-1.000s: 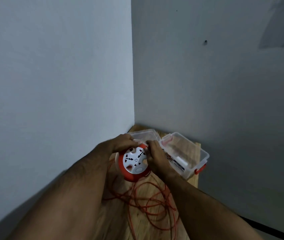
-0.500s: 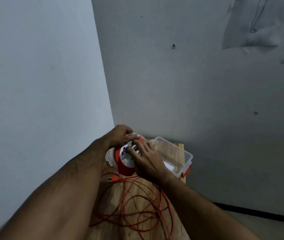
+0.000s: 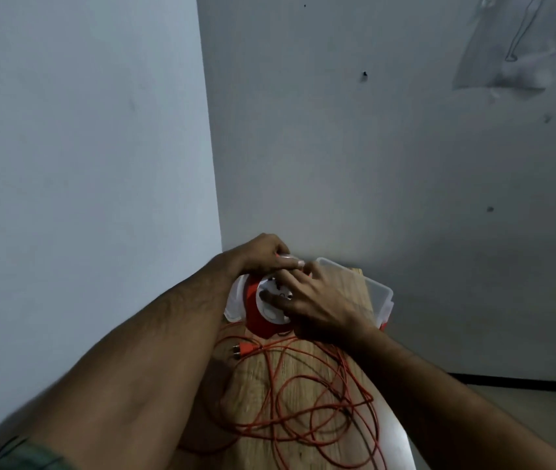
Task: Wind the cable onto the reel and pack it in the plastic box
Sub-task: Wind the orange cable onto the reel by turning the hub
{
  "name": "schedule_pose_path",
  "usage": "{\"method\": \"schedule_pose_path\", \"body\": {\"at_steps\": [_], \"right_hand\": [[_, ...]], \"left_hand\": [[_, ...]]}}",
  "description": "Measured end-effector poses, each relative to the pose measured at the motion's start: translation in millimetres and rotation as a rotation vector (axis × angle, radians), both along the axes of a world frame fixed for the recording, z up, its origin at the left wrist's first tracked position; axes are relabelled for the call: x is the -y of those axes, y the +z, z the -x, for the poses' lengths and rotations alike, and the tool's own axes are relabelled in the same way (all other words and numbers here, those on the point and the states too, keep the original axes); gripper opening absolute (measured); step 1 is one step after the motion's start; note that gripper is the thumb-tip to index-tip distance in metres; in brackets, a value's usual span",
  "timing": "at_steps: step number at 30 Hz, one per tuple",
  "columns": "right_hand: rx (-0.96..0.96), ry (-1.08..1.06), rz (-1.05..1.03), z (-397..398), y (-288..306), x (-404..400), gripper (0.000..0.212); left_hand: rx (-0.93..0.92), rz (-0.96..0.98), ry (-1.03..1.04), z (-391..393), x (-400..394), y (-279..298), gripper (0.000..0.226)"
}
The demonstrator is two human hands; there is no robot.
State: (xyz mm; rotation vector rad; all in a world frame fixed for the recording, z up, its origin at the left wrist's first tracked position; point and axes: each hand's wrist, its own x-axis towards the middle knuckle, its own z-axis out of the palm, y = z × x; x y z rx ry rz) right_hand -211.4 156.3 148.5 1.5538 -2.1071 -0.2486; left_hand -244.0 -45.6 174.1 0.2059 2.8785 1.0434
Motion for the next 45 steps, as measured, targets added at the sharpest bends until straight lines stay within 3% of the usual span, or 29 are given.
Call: {"method": "schedule_pose_path", "body": {"at_steps": [4,7,13,15,17,18,19,23,24,26,28,30,34,39,42,45], "right_hand": [[0.328,-0.194,0.487,-17.0,-5.8,8.7,0.049],[0.493,-0.305,0.663,-28.5,-10.4,14.0,0.050],[0.777,-0.540,1.153,-48.1,-5.4,20.4,0.028],[1.019,-0.701,1.331,-46.1,-3.6,23.6,0.027],[1.242,-0.791,1.371,-44.8,-1.3,21.9,0.025],[1.261,-0.780,1.334,-46.3,-0.5,19.4,0.026],[1.184,-0.740,1.283,-48.7,-0.4,14.9,0.026],[0.351,-0.275,0.955,-64.7,6.4,-17.5,0.027],[0.272,-0.163,0.799,-66.4,7.6,-24.6,0.034],[0.184,-0.135,0.481,-68.5,10.0,-32.0,0.058],[0.160,-0.235,0.308,-73.2,12.6,-32.2,0.076],[0.159,-0.313,0.330,-79.7,15.0,-30.4,0.079],[0.117,-0.428,0.439,-81.4,16.7,-31.0,0.079],[0.134,-0.301,0.506,-66.7,20.1,-34.0,0.064],[0.287,-0.330,0.611,-60.2,24.4,-27.8,0.057],[0.562,-0.467,0.909,-57.6,30.1,-15.7,0.049]], "left_hand": [[-0.158,-0.064,0.070,-1.9,-7.1,-7.7,0.052],[-0.173,-0.048,0.061,-3.6,-16.0,-7.4,0.057],[-0.275,0.042,0.192,-18.6,-27.3,-2.1,0.057],[-0.338,0.079,0.261,-23.0,-33.4,-3.3,0.053],[-0.392,0.114,0.298,-26.6,-37.9,-4.7,0.055],[-0.402,0.113,0.306,-28.5,-37.9,-5.2,0.057],[-0.395,0.091,0.318,-30.4,-36.1,-5.8,0.059],[-0.311,-0.035,0.334,-38.9,-25.6,-0.4,0.060],[-0.311,-0.030,0.329,-40.1,-25.9,3.1,0.064],[-0.303,-0.017,0.313,-41.5,-30.4,9.5,0.071],[-0.308,0.005,0.301,-41.8,-37.2,12.9,0.071],[-0.333,0.037,0.298,-43.3,-43.0,13.6,0.071],[-0.359,-0.023,0.313,-49.9,-49.6,13.0,0.072],[-0.367,-0.056,0.310,-58.1,-54.8,13.1,0.060],[-0.407,-0.096,0.356,-61.2,-55.7,15.0,0.052],[-0.435,-0.137,0.395,-62.0,-55.8,16.8,0.051]]}}
